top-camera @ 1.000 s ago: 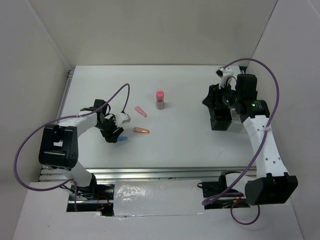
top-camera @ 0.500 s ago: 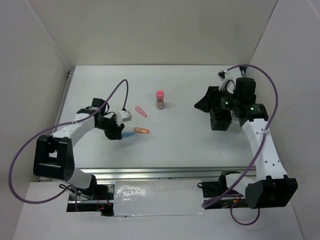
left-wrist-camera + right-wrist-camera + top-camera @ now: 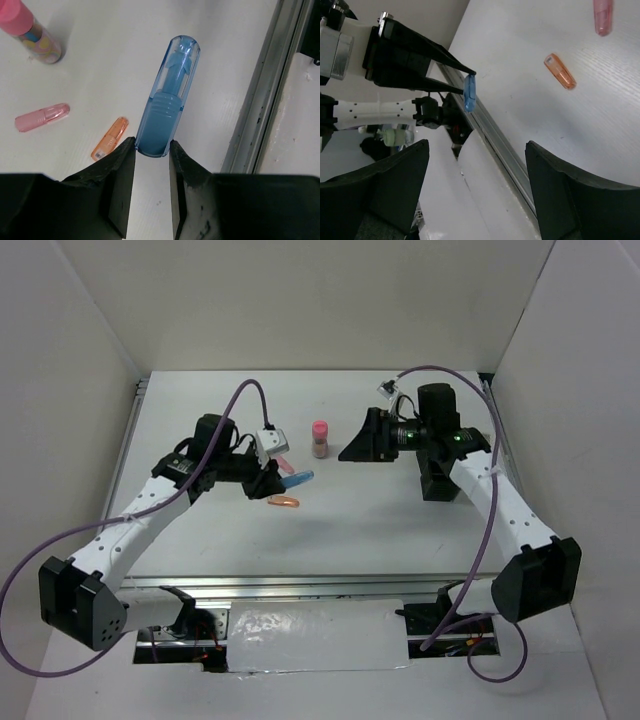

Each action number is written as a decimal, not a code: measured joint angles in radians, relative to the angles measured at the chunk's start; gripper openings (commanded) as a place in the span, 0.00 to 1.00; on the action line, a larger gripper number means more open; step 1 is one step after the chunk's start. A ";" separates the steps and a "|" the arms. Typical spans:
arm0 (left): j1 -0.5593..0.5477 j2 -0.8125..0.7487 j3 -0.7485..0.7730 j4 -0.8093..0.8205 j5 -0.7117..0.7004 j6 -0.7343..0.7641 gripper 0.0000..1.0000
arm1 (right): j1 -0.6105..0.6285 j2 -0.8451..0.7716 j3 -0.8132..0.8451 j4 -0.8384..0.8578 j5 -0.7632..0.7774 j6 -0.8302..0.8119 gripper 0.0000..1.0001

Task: Sort the stationery into containers
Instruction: Pick up the stationery from the center of the board, then place the stationery in the storage box.

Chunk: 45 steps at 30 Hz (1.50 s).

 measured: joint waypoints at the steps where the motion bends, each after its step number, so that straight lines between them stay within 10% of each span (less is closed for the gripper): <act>1: -0.015 0.000 0.005 -0.001 -0.008 -0.009 0.18 | 0.010 0.009 0.000 0.016 -0.014 0.012 0.84; 21: -0.142 0.021 0.087 -0.001 -0.107 -0.057 0.17 | 0.194 0.103 -0.004 0.061 -0.089 0.023 0.85; 33: -0.165 0.021 0.101 -0.002 -0.115 -0.053 0.16 | 0.194 0.163 -0.003 0.095 -0.135 0.037 0.26; 36: -0.167 0.021 0.103 -0.002 -0.124 -0.053 0.37 | 0.194 0.163 -0.002 0.089 -0.128 0.033 0.00; 38: -0.167 0.021 0.105 0.000 -0.133 -0.051 0.99 | 0.192 0.163 0.000 0.082 -0.119 0.026 0.00; 45: -0.153 0.019 0.105 -0.005 -0.189 -0.078 0.99 | 0.122 0.125 0.043 -0.029 -0.065 -0.125 0.00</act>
